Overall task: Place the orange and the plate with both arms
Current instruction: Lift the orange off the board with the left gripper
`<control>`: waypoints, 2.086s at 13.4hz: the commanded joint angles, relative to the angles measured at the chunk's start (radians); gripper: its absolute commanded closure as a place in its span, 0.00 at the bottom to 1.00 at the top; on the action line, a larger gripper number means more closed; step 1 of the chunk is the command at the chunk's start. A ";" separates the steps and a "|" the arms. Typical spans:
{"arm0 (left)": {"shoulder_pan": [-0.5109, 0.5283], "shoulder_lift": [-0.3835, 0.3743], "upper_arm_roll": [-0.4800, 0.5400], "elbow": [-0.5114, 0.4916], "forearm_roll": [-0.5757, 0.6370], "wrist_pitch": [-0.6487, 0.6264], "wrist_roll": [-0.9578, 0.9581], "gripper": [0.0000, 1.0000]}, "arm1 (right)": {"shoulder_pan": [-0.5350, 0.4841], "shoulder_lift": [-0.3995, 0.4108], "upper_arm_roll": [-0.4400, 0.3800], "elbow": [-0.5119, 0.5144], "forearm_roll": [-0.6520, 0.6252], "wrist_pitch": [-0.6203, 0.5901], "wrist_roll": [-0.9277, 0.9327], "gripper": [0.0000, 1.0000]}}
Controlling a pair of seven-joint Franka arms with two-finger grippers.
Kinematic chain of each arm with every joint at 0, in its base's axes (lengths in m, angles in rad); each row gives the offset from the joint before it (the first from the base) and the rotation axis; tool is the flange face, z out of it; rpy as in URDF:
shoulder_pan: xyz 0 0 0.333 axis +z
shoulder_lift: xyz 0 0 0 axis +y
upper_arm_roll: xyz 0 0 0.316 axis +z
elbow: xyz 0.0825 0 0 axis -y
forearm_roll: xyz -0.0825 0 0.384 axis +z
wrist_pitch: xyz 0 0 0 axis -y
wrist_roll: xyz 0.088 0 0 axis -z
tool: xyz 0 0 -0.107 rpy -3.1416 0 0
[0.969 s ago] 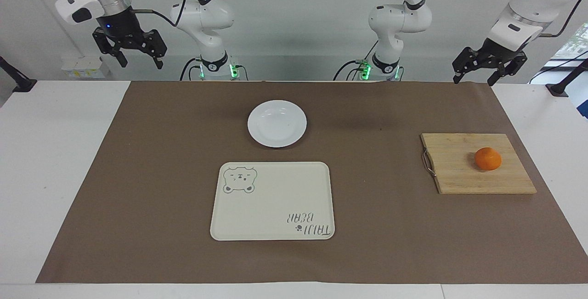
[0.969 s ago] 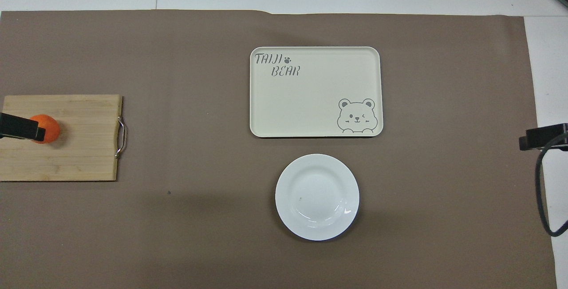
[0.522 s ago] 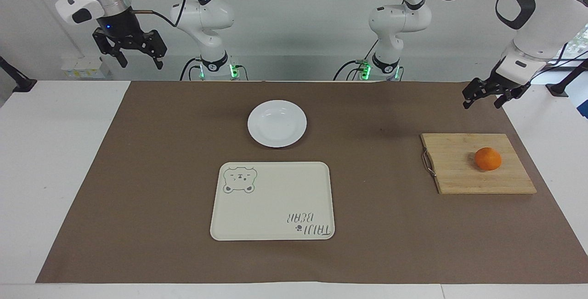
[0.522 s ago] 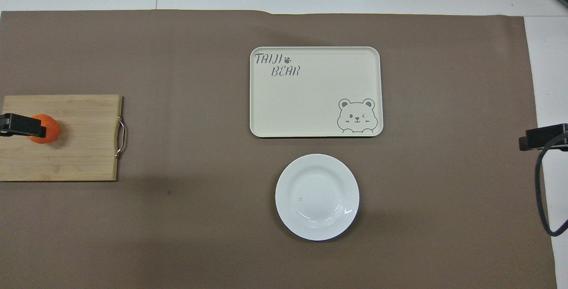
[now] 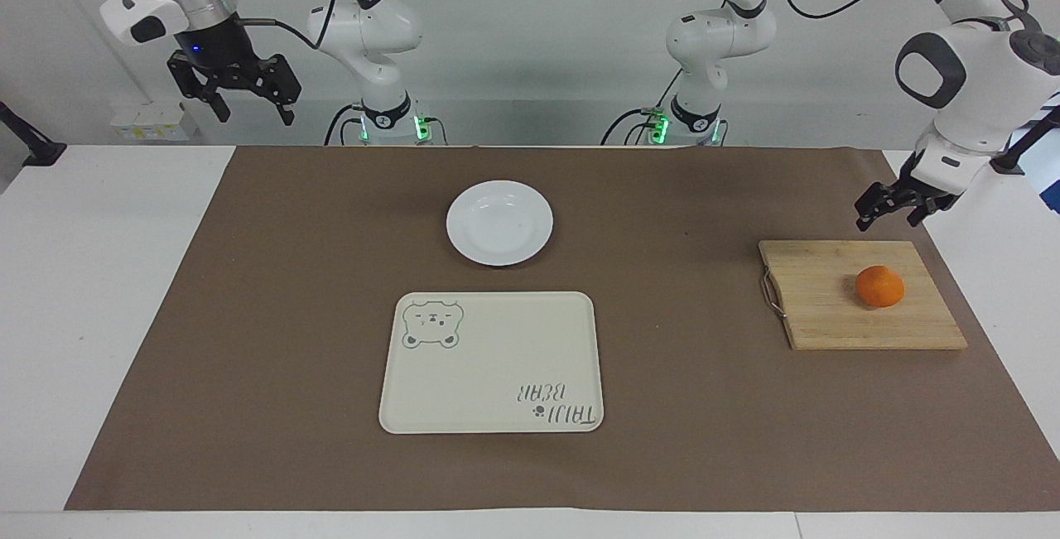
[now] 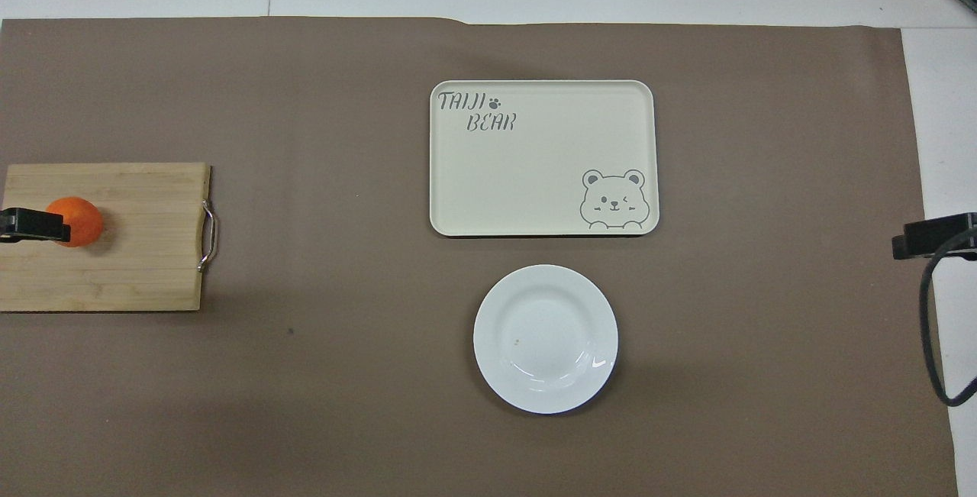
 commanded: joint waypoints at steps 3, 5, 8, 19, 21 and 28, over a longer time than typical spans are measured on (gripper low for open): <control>0.061 0.153 -0.011 -0.026 0.014 0.233 0.010 0.00 | -0.012 -0.023 0.006 -0.028 -0.009 0.014 -0.028 0.00; 0.060 0.205 -0.011 -0.025 0.013 0.284 -0.005 0.00 | -0.012 -0.023 0.006 -0.028 -0.009 0.014 -0.028 0.00; 0.054 0.241 -0.012 -0.025 0.013 0.350 -0.008 0.00 | -0.012 -0.023 0.006 -0.029 -0.009 0.014 -0.028 0.00; 0.055 0.242 -0.012 -0.017 0.013 0.335 0.093 1.00 | -0.012 -0.023 0.006 -0.029 -0.009 0.014 -0.028 0.00; 0.032 0.212 -0.018 -0.002 0.013 0.288 0.084 1.00 | -0.012 -0.023 0.006 -0.029 -0.009 0.014 -0.028 0.00; -0.277 0.075 -0.026 0.023 0.004 0.023 0.018 1.00 | -0.012 -0.025 0.003 -0.031 -0.009 0.014 -0.028 0.00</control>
